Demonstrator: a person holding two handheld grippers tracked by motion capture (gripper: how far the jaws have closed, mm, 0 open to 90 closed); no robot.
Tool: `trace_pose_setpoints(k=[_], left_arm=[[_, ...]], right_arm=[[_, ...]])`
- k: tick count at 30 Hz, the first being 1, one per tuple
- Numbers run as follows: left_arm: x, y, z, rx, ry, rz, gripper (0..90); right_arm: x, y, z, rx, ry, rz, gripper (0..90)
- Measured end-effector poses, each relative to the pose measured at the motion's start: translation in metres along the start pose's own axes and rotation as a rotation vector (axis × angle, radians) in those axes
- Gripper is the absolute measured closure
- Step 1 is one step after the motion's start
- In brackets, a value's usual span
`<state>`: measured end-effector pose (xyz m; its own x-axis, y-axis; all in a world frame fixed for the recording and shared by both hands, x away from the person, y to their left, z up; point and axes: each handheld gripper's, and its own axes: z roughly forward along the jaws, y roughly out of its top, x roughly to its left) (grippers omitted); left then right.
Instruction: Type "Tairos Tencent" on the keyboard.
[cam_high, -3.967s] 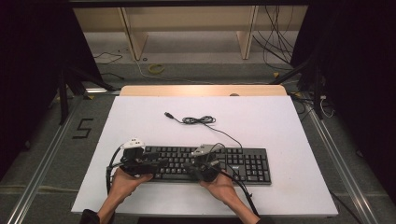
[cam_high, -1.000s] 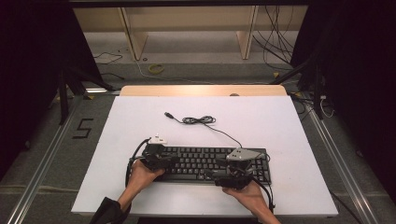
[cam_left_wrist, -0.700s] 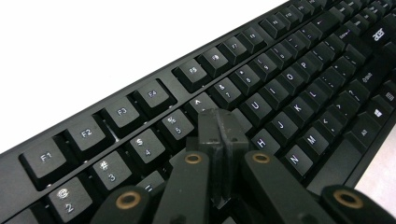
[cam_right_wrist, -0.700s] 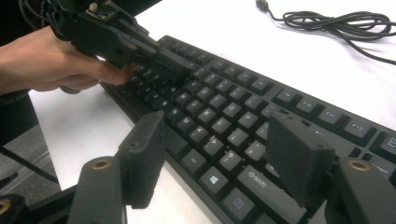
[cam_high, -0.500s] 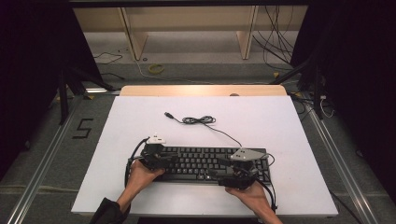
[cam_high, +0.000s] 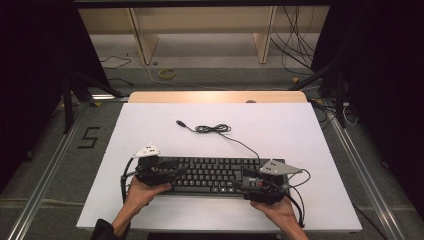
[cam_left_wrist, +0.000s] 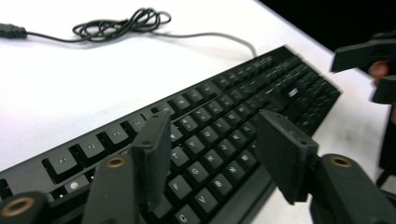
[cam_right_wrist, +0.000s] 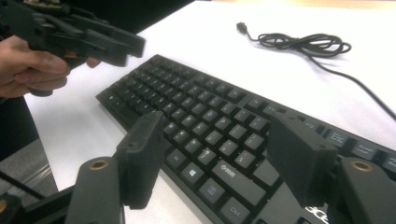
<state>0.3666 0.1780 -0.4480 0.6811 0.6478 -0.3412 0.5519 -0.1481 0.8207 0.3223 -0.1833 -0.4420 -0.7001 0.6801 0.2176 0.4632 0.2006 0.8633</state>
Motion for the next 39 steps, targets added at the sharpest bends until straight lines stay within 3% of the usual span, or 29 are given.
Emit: trace_pose_setpoints(k=[4,17,26,39], left_arm=[[-0.003,-0.007,-0.013,-0.035,-0.026,0.006,39.0],[-0.01,-0.029,-0.036,-0.068,-0.015,0.03,30.8],[-0.016,-0.041,-0.039,-0.071,-0.015,0.037,26.9],[-0.01,-0.04,-0.039,-0.08,0.011,0.036,27.1]], right_arm=[[-0.002,-0.004,-0.009,-0.021,-0.003,0.003,37.3],[-0.01,-0.022,-0.034,-0.059,-0.03,0.017,36.0],[-0.011,-0.033,-0.044,-0.078,-0.042,0.019,34.1],[-0.015,-0.037,-0.045,-0.081,-0.057,0.034,33.8]])
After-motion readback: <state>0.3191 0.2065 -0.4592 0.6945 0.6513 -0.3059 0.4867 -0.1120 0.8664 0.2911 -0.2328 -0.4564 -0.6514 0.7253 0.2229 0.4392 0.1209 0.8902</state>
